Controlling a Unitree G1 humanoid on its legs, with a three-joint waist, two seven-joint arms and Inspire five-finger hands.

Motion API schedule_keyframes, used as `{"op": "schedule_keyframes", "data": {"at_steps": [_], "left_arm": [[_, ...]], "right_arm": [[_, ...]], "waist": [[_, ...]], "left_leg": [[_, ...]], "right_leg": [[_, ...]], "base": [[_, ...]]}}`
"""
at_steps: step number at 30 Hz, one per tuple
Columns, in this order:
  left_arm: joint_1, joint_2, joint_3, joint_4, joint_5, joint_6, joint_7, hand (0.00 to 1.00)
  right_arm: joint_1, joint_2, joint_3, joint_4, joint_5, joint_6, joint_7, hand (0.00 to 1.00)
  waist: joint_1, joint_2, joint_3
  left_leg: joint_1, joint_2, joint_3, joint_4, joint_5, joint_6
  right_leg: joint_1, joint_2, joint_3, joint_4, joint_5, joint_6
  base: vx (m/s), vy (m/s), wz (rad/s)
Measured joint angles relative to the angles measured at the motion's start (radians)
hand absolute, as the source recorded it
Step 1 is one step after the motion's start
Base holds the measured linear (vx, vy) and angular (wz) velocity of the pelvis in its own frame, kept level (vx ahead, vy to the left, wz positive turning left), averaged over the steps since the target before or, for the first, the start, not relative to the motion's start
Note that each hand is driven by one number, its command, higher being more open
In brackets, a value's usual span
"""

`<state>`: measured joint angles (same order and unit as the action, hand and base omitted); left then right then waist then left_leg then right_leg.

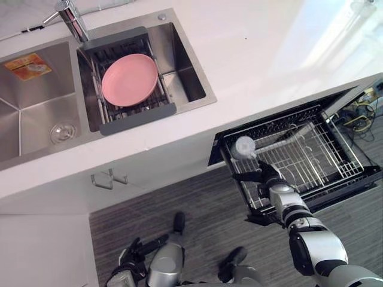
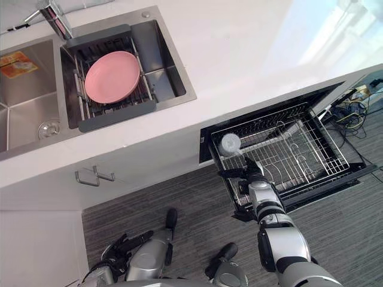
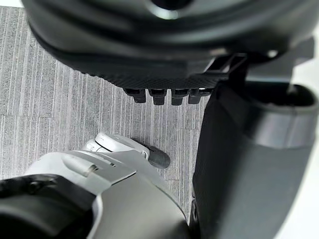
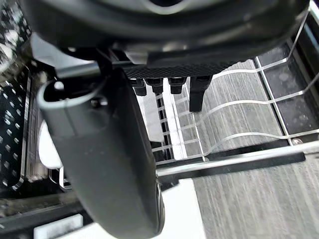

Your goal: Walk over to the sink, pick up the cup, carry it to the dishwasher, place the cup inside the dishwasher, then close the dishwasher door

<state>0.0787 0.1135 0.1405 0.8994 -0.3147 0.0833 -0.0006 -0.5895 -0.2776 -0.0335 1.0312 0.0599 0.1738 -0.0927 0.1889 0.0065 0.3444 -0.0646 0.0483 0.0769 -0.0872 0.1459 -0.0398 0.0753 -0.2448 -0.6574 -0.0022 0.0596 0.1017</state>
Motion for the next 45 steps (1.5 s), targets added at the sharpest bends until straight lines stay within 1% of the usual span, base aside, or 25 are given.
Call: {"op": "schedule_keyframes", "data": {"at_steps": [4, 6, 9, 10, 11, 13, 15, 16, 17, 18, 20, 23, 24, 27, 29, 32, 34, 35, 36, 37, 38, 39, 40, 42, 45], "left_arm": [[0.004, 0.013, -0.013, 0.002, 0.001, 0.011, 0.002, 1.0], [0.012, 0.014, -0.013, 0.003, 0.001, 0.013, 0.001, 1.0], [0.038, 0.015, -0.014, 0.008, 0.0, 0.013, -0.001, 1.0], [0.044, 0.014, -0.014, 0.009, 0.0, 0.011, -0.001, 1.0], [0.054, 0.015, -0.015, 0.012, 0.0, 0.01, -0.001, 1.0], [0.067, 0.015, -0.015, 0.016, 0.0, 0.002, -0.001, 1.0], [0.074, 0.014, -0.015, 0.022, 0.001, -0.004, -0.002, 1.0], [0.078, 0.013, -0.014, 0.022, 0.001, -0.003, -0.002, 1.0], [0.087, 0.012, -0.011, 0.023, 0.0, -0.003, -0.002, 1.0], [0.098, 0.017, -0.011, 0.025, -0.001, -0.004, -0.001, 1.0], [0.1, 0.021, -0.01, 0.038, -0.001, -0.004, -0.001, 1.0], [0.111, 0.02, -0.008, 0.055, -0.015, -0.004, 0.002, 1.0], [0.114, 0.019, -0.007, 0.055, -0.023, -0.004, 0.002, 1.0], [0.127, 0.004, 0.023, 0.056, -0.05, -0.004, 0.013, 1.0], [0.132, -0.002, 0.028, 0.057, -0.056, -0.009, 0.028, 1.0], [0.138, -0.012, 0.028, 0.067, -0.057, -0.041, 0.063, 1.0], [0.138, -0.015, 0.029, 0.069, -0.054, -0.047, 0.069, 1.0], [0.141, -0.014, 0.03, 0.069, -0.033, -0.046, 0.068, 1.0], [0.143, -0.011, 0.03, 0.069, -0.005, -0.046, 0.068, 1.0], [0.146, -0.011, 0.029, 0.068, 0.004, -0.046, 0.069, 1.0], [0.146, -0.013, 0.029, 0.066, 0.012, -0.045, 0.069, 1.0], [0.146, -0.013, 0.029, 0.055, 0.028, -0.045, 0.068, 1.0], [0.146, -0.013, 0.027, 0.053, 0.041, -0.045, 0.068, 1.0], [0.143, -0.009, 0.018, 0.048, 0.09, -0.034, 0.065, 1.0], [0.134, 0.003, -0.004, 0.051, 0.117, -0.01, 0.056, 1.0]], "right_arm": [[0.058, 0.0, -0.002, -0.126, 0.034, -0.006, -0.046, 1.0], [0.11, 0.0, -0.005, -0.202, 0.035, -0.012, -0.071, 1.0], [0.198, 0.007, -0.028, -0.282, 0.038, -0.016, -0.082, 1.0], [0.218, 0.01, -0.036, -0.296, 0.038, -0.017, -0.082, 1.0], [0.256, 0.015, -0.044, -0.316, 0.038, -0.019, -0.082, 1.0], [0.303, 0.026, -0.049, -0.367, 0.059, -0.052, -0.07, 1.0], [0.382, 0.062, -0.076, -0.497, 0.092, -0.07, -0.056, 1.0], [0.407, 0.073, -0.08, -0.54, 0.11, -0.075, -0.042, 1.0], [0.452, 0.094, -0.079, -0.628, 0.141, -0.088, -0.003, 1.0], [0.501, 0.12, -0.076, -0.721, 0.19, -0.112, 0.05, 1.0], [0.532, 0.135, -0.07, -0.778, 0.243, -0.128, 0.086, 1.0], [0.583, 0.159, -0.066, -0.873, 0.436, -0.149, 0.188, 1.0], [0.59, 0.164, -0.065, -0.888, 0.468, -0.15, 0.21, 1.0], [0.612, 0.187, -0.019, -0.966, 0.548, -0.157, 0.333, 1.0], [0.612, 0.192, 0.018, -0.999, 0.562, -0.158, 0.376, 1.0], [0.612, 0.198, 0.078, -1.06, 0.575, -0.16, 0.424, 1.0], [0.612, 0.204, 0.102, -1.096, 0.575, -0.163, 0.437, 1.0], [0.612, 0.205, 0.114, -1.117, 0.574, -0.168, 0.44, 1.0], [0.612, 0.202, 0.119, -1.136, 0.574, -0.177, 0.438, 1.0], [0.612, 0.198, 0.121, -1.144, 0.574, -0.185, 0.435, 1.0], [0.608, 0.188, 0.12, -1.153, 0.574, -0.203, 0.423, 1.0], [0.594, 0.185, 0.123, -1.157, 0.574, -0.216, 0.41, 1.0], [0.587, 0.186, 0.128, -1.157, 0.574, -0.22, 0.406, 1.0], [0.56, 0.191, 0.151, -1.162, 0.575, -0.241, 0.386, 1.0], [0.558, 0.19, 0.155, -1.189, 0.575, -0.247, 0.365, 1.0]], "waist": [[-0.015, 0.0, -0.002], [-0.02, 0.0, -0.009], [-0.043, -0.002, -0.046], [-0.046, -0.002, -0.054], [-0.058, -0.004, -0.071], [-0.07, -0.005, -0.091], [-0.085, -0.004, -0.108], [-0.09, -0.005, -0.111], [-0.102, -0.009, -0.119], [-0.12, -0.016, -0.132], [-0.129, -0.019, -0.148], [-0.152, -0.021, -0.179], [-0.155, -0.021, -0.183], [-0.165, -0.019, -0.186], [-0.164, -0.016, -0.191], [-0.157, -0.016, -0.207], [-0.157, -0.016, -0.213], [-0.161, -0.015, -0.22], [-0.175, -0.016, -0.224], [-0.182, -0.014, -0.228], [-0.177, -0.016, -0.231], [-0.171, -0.018, -0.233], [-0.171, -0.018, -0.233], [-0.174, -0.018, -0.237], [-0.175, -0.021, -0.242]], "left_leg": [[0.028, 0.008, 0.03, -0.001, -0.003, -0.003], [0.045, 0.013, 0.053, -0.005, -0.008, -0.005], [0.06, 0.017, 0.072, -0.005, -0.017, -0.006], [0.062, 0.017, 0.075, -0.005, -0.02, -0.007], [0.068, 0.019, 0.081, -0.005, -0.023, -0.009], [0.077, 0.023, 0.093, -0.004, -0.027, -0.014], [0.094, 0.032, 0.11, -0.001, -0.034, -0.02], [0.098, 0.037, 0.115, -0.001, -0.037, -0.021], [0.106, 0.04, 0.13, -0.001, -0.042, -0.025], [0.112, 0.047, 0.147, -0.001, -0.047, -0.029], [0.116, 0.053, 0.163, -0.001, -0.05, -0.033], [0.127, 0.067, 0.186, -0.001, -0.057, -0.042], [0.128, 0.069, 0.188, -0.001, -0.057, -0.043], [0.13, 0.082, 0.199, 0.0, -0.058, -0.045], [0.129, 0.087, 0.201, -0.001, -0.057, -0.048], [0.115, 0.094, 0.19, -0.001, -0.057, -0.049], [0.102, 0.087, 0.182, -0.001, -0.055, -0.047], [0.091, 0.09, 0.212, -0.004, -0.063, -0.038], [0.094, 0.102, 0.299, -0.002, -0.058, -0.032], [0.094, 0.106, 0.327, 0.0, -0.045, -0.031], [0.094, 0.092, 0.325, 0.001, -0.029, -0.03], [0.093, 0.073, 0.322, 0.0, -0.029, -0.021], [0.093, 0.065, 0.321, 0.0, -0.031, -0.017], [0.097, 0.029, 0.318, -0.006, -0.045, 0.005], [0.098, -0.002, 0.304, -0.007, -0.068, 0.027]], "right_leg": [[0.005, 0.0, 0.038, 0.006, -0.005, 0.018], [0.007, 0.002, 0.059, 0.007, -0.006, 0.02], [0.01, 0.005, 0.08, 0.001, -0.006, 0.024], [0.011, 0.006, 0.083, 0.0, -0.005, 0.024], [0.015, 0.008, 0.088, -0.005, 0.001, 0.033], [0.019, 0.012, 0.099, -0.012, 0.003, 0.035], [0.028, 0.02, 0.113, -0.021, 0.004, 0.035], [0.029, 0.023, 0.118, -0.022, 0.004, 0.035], [0.028, 0.029, 0.135, -0.026, 0.006, 0.033], [0.028, 0.038, 0.15, -0.037, 0.01, 0.029], [0.027, 0.046, 0.163, -0.049, 0.015, 0.026], [0.029, 0.063, 0.182, -0.069, 0.023, 0.021], [0.029, 0.066, 0.183, -0.071, 0.024, 0.02], [0.031, 0.08, 0.189, -0.082, 0.029, 0.013], [0.031, 0.084, 0.187, -0.083, 0.028, 0.012], [0.029, 0.082, 0.171, -0.083, 0.026, 0.009], [0.032, 0.076, 0.145, -0.082, 0.025, 0.009], [0.037, 0.067, 0.117, -0.082, 0.024, 0.012], [0.054, 0.055, 0.079, -0.082, 0.022, 0.022], [0.063, 0.049, 0.055, -0.081, 0.021, 0.027], [0.073, 0.032, 0.035, -0.079, 0.023, 0.037], [0.078, 0.014, 0.023, -0.072, 0.023, 0.047], [0.079, 0.007, 0.019, -0.067, 0.023, 0.051], [0.081, -0.033, 0.013, -0.048, 0.024, 0.069], [0.081, -0.074, -0.009, -0.003, 0.012, 0.083]], "base": [[-0.06, 0.011, -0.26], [-0.05, -0.005, -0.3], [0.0, -0.013, -0.2], [0.04, -0.019, -0.18], [0.05, -0.026, -0.15], [0.05, -0.029, -0.21], [0.04, -0.041, -0.22], [0.03, -0.047, -0.24], [0.03, -0.049, -0.39], [0.03, -0.047, -0.42], [0.02, -0.039, -0.29], [0.01, -0.043, -0.25], [0.0, -0.046, -0.11], [-0.01, -0.035, -0.09], [-0.01, -0.027, 0.01], [0.0, -0.015, 0.15], [0.0, 0.008, 0.37], [0.02, 0.032, 0.68], [0.04, 0.042, 0.84], [0.08, 0.072, 0.86], [0.07, 0.111, 0.6], [0.06, 0.124, 0.42], [0.04, 0.163, 0.22], [0.04, 0.136, 0.13], [0.04, 0.146, 0.21]]}}
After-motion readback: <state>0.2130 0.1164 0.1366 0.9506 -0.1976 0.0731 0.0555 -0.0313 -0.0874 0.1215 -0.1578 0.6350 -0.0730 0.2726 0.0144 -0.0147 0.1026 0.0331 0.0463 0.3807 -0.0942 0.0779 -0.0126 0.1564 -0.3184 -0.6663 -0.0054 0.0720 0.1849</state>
